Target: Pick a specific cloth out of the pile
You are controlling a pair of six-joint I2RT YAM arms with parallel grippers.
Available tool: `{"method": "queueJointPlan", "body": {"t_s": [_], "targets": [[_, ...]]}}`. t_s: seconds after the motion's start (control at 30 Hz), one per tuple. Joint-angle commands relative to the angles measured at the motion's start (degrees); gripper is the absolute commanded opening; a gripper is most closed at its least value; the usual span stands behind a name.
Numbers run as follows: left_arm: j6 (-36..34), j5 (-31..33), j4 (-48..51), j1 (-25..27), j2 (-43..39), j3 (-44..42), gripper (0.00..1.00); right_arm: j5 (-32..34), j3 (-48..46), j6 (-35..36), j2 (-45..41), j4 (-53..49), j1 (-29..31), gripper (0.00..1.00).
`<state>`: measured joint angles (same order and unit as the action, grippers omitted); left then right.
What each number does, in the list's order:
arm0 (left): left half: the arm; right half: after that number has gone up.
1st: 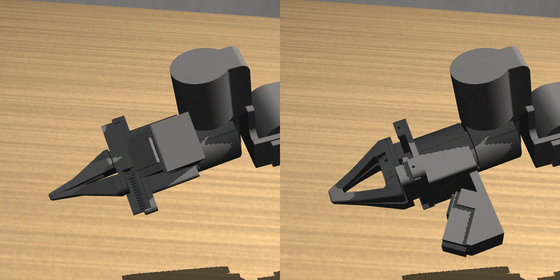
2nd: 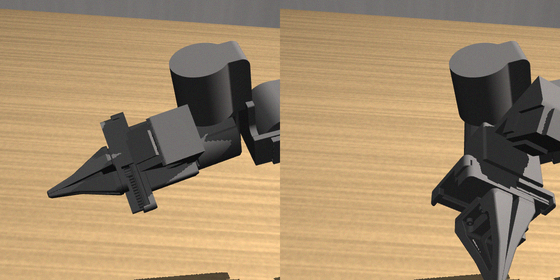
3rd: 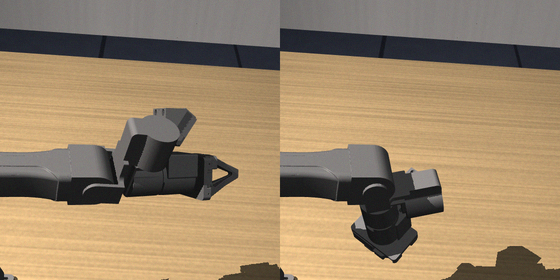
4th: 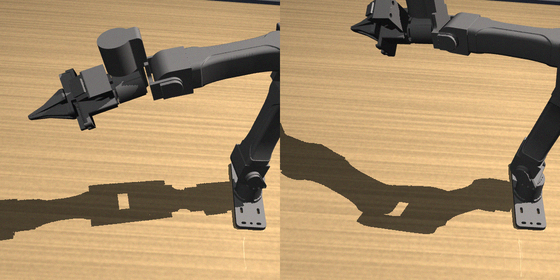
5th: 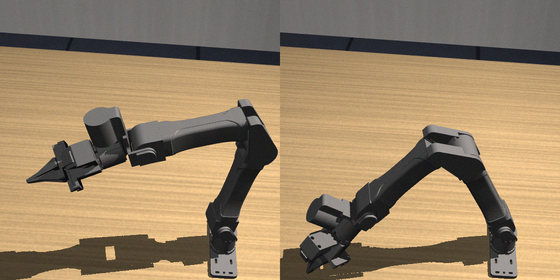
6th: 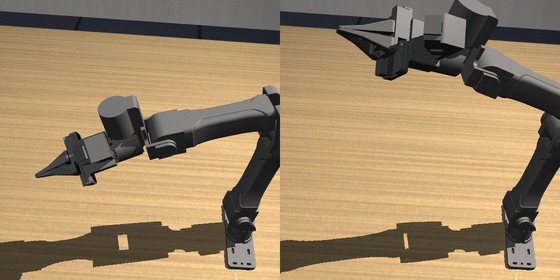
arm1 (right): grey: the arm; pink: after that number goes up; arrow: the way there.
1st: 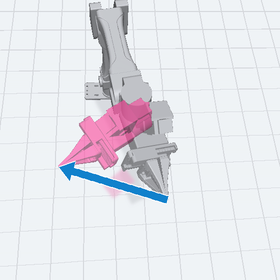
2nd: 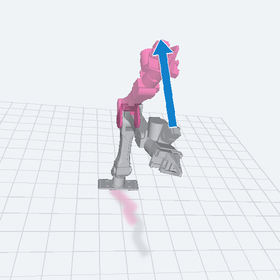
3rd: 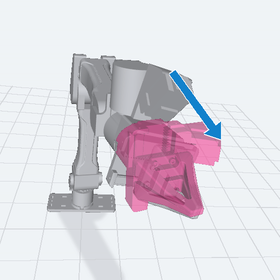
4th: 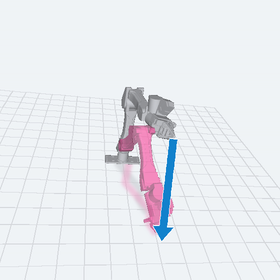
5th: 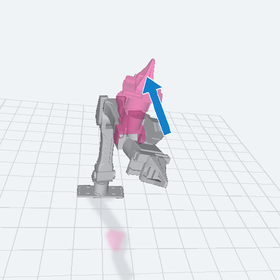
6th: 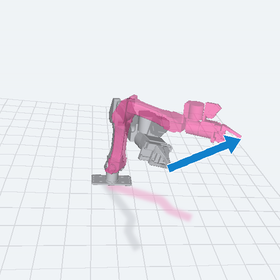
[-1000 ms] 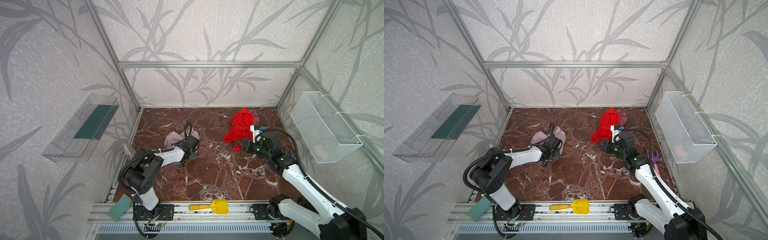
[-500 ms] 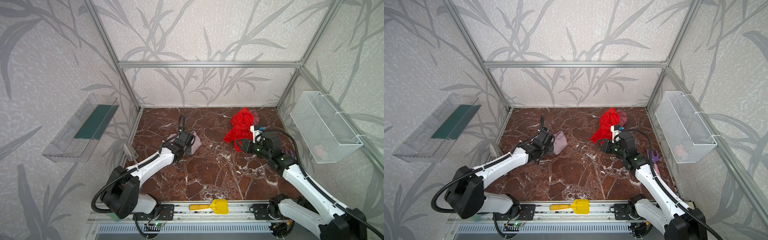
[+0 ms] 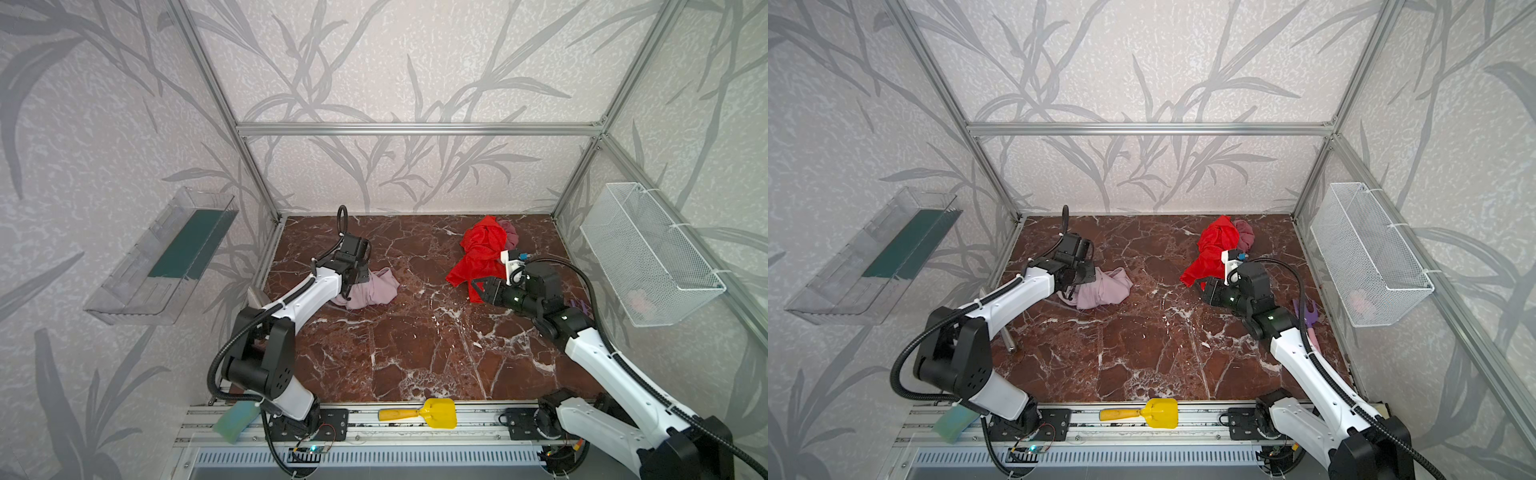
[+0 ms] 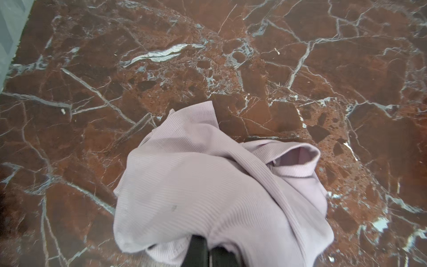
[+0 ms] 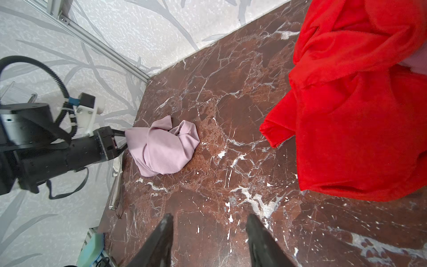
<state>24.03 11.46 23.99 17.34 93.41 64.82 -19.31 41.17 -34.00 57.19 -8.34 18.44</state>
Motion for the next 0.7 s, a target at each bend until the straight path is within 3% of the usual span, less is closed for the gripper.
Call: {"method": "queueJointPlan", "body": {"t_s": [0.0,0.2,0.37,0.53,0.67], "targets": [[-0.1,-0.8,-0.2,-2.9,3.7,1.7,0.0,0.8,2.1,0.7,-0.5,-0.6,0.1,0.52],[0.1,-3.7,1.6,-7.2,8.0,3.5,0.0,1.8,4.0,2.3,0.5,-2.8,0.1,0.52],[0.9,-5.8,2.1,-7.6,6.2,3.3,0.0,1.9,4.3,2.2,1.2,-2.0,0.1,0.52],[2.7,-10.0,3.3,-6.9,-2.3,0.7,0.29,1.2,4.6,2.4,1.5,-1.8,0.1,0.52],[3.8,-9.5,5.0,-4.9,-9.7,-2.5,0.31,0.5,3.6,1.8,0.5,-1.0,0.1,0.52]]}}
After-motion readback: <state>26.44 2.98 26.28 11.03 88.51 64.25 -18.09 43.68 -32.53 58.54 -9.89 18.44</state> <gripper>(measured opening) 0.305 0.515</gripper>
